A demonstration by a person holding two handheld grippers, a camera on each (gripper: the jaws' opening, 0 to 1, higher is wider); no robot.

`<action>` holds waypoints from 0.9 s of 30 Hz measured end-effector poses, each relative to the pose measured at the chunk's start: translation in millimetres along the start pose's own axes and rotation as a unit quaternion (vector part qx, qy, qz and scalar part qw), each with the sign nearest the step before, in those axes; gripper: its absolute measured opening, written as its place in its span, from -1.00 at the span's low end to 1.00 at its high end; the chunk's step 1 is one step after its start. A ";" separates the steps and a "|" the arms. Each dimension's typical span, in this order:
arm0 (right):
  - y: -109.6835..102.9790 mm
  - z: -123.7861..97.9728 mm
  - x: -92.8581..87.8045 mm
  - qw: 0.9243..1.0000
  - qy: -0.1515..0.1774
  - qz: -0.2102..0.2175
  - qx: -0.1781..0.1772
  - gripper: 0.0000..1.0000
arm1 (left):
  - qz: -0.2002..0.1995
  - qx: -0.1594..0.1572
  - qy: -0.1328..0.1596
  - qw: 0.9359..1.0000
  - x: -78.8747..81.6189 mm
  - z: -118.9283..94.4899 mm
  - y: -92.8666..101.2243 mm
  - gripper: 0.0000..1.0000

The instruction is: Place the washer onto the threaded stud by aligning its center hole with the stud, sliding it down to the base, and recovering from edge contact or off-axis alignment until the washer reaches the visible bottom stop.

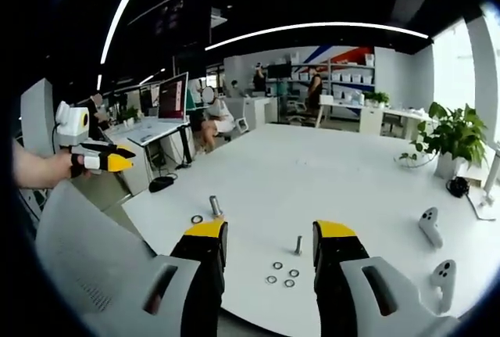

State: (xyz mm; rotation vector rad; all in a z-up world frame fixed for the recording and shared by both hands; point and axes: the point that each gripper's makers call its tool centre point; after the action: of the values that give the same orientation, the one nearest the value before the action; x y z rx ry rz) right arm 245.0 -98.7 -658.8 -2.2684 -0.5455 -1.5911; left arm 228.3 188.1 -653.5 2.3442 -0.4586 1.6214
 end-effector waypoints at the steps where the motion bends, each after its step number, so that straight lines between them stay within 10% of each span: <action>1: 0.0 -0.1 -0.2 1.000 0.000 0.000 0.000 -0.08 | 0.000 0.001 0.000 1.000 -0.1 -0.2 -0.4 -0.32; 27: 0.9 -1.9 -9.5 1.000 -0.023 0.016 -0.001 -0.12 | 0.001 -0.006 -0.023 1.000 -9.5 1.7 2.2 -0.33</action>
State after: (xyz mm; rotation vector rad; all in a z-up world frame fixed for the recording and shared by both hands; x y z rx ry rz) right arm 240.9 -101.6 -667.2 -2.3087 -0.5177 -1.5284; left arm 225.8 186.6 -662.9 2.3779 -0.4774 1.5639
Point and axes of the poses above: the point that each gripper's makers call its tool centre point, and the gripper's own axes: z roughly forward along the fingers, y roughly to its right, x roughly out of its top, and after that the axes turned 2 degrees about y, right-handed
